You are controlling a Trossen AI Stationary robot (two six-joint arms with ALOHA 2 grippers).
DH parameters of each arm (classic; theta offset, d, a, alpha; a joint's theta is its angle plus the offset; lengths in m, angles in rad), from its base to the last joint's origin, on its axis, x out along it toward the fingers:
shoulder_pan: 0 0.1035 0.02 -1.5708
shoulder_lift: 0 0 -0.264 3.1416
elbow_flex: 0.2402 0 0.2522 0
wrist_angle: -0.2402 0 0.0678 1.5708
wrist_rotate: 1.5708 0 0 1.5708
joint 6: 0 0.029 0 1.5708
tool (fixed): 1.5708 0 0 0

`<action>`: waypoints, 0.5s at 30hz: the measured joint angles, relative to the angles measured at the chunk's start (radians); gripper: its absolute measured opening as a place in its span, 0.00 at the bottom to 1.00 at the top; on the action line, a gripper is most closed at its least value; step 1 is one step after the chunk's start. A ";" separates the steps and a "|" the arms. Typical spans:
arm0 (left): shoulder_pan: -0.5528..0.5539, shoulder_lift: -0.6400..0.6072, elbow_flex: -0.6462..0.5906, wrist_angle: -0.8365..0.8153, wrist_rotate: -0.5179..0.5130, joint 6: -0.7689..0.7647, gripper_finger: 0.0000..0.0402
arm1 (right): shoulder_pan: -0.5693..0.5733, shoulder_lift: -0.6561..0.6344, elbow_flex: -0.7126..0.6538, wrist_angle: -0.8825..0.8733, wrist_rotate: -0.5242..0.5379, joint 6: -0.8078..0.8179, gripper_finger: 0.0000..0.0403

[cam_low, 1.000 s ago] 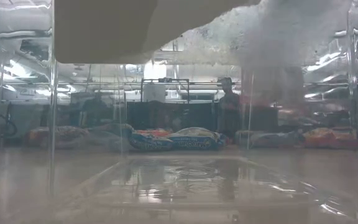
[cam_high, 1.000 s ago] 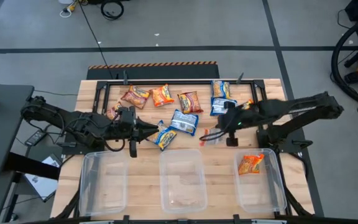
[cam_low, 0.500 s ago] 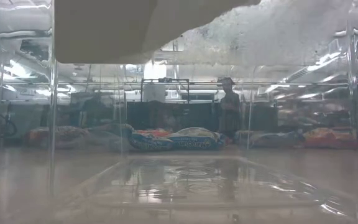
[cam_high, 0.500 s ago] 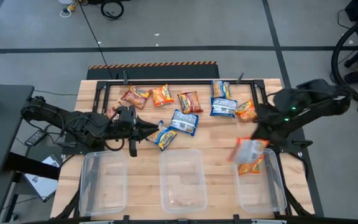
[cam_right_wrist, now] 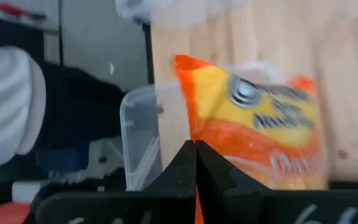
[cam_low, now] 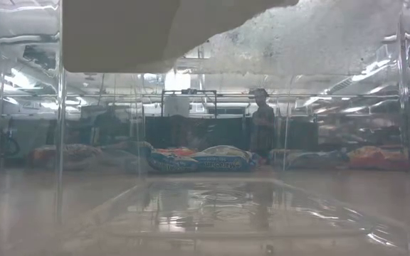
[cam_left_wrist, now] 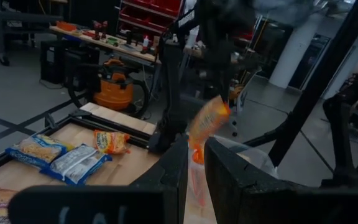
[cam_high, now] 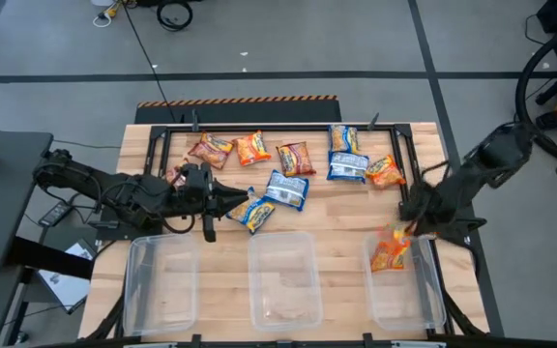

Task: Sort Maruchan noodles
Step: Put the bottom center orange noodle pack into the right transparent bin

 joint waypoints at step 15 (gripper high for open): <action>0.000 0.004 0.000 0.004 0.004 -0.008 0.14 | 0.252 0.003 -0.394 0.370 0.097 0.283 0.01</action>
